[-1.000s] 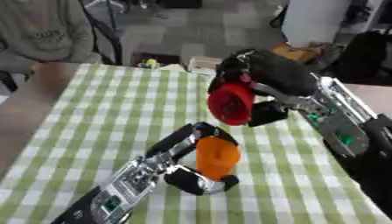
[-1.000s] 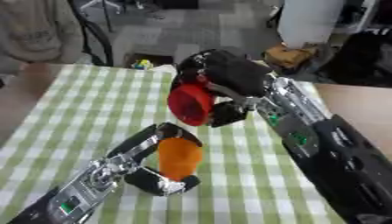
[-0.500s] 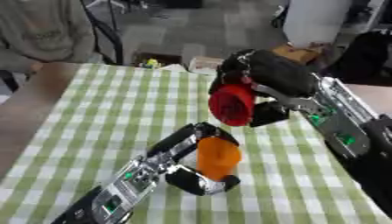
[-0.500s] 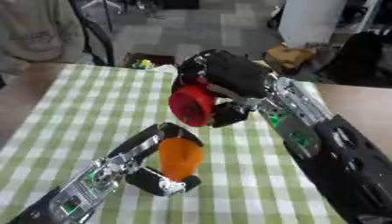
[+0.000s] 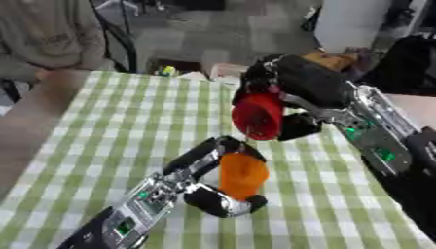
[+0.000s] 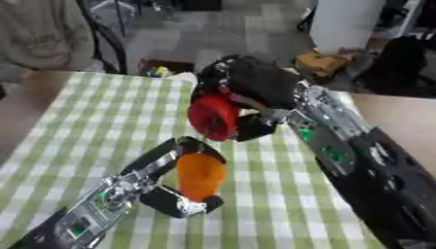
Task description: Pour the contents of one cup into another cup.
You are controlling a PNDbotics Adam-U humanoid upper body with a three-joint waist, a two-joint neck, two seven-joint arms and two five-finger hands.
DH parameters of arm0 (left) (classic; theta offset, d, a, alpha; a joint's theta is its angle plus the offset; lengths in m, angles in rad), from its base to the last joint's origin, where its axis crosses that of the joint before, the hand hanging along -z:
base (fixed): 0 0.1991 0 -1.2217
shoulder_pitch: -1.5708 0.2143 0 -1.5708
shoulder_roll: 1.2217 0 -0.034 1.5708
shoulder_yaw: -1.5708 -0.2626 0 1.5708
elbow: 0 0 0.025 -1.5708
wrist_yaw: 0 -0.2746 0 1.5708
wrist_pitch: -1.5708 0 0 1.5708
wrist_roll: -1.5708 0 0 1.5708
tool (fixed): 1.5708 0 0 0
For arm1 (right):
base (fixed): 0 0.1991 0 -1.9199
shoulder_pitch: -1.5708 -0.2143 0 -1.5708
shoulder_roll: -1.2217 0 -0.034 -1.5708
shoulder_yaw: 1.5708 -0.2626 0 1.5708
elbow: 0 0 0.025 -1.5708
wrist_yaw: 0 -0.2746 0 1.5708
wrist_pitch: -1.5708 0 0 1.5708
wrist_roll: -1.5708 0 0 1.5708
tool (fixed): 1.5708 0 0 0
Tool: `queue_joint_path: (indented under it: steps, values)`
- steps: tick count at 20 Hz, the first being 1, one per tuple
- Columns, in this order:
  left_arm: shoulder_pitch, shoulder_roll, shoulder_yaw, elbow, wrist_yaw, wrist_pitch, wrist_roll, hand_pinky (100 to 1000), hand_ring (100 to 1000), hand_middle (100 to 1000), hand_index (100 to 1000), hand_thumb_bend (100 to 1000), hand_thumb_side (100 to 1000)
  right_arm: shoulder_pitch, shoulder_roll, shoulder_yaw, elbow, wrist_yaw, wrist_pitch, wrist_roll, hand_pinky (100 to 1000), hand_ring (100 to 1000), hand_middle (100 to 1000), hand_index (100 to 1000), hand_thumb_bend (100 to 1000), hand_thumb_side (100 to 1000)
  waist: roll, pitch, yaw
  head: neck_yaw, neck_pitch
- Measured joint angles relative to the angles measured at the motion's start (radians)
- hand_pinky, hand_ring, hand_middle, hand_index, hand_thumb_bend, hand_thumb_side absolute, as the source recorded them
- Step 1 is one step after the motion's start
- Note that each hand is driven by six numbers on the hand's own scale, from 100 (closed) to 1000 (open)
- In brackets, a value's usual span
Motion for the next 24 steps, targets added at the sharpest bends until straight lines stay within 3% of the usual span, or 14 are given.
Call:
queue_joint_path:
  steps: [24]
  values:
    - [0.002, 0.000, 0.001, 0.000, 0.003, -0.004, -0.007, 385, 241, 134, 644, 100, 266, 0.000, 0.000, 0.002, -0.006, 0.019, -0.005, -0.006, 600, 539, 319, 466, 100, 100, 0.000, -0.003, -0.004, 0.004, 0.000]
